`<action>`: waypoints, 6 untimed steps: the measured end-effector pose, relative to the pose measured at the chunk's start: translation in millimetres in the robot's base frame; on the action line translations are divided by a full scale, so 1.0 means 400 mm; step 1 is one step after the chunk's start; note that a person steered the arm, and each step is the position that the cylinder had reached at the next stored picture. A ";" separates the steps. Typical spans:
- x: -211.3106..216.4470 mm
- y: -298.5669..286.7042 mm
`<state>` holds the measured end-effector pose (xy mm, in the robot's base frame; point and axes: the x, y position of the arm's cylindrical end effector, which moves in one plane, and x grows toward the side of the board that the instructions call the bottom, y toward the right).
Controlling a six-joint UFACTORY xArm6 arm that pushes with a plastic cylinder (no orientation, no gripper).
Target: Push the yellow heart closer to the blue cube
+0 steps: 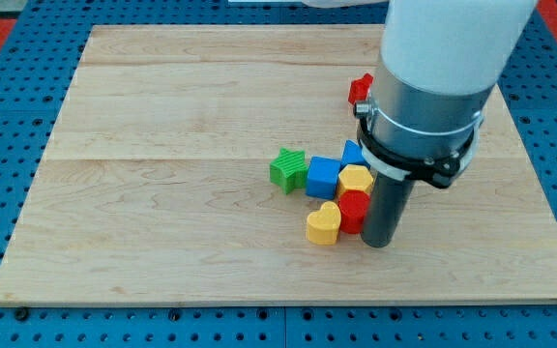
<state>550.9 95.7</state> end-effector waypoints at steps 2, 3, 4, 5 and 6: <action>0.088 -0.093; 0.065 -0.215; -0.005 -0.242; 0.027 -0.291; 0.103 -0.222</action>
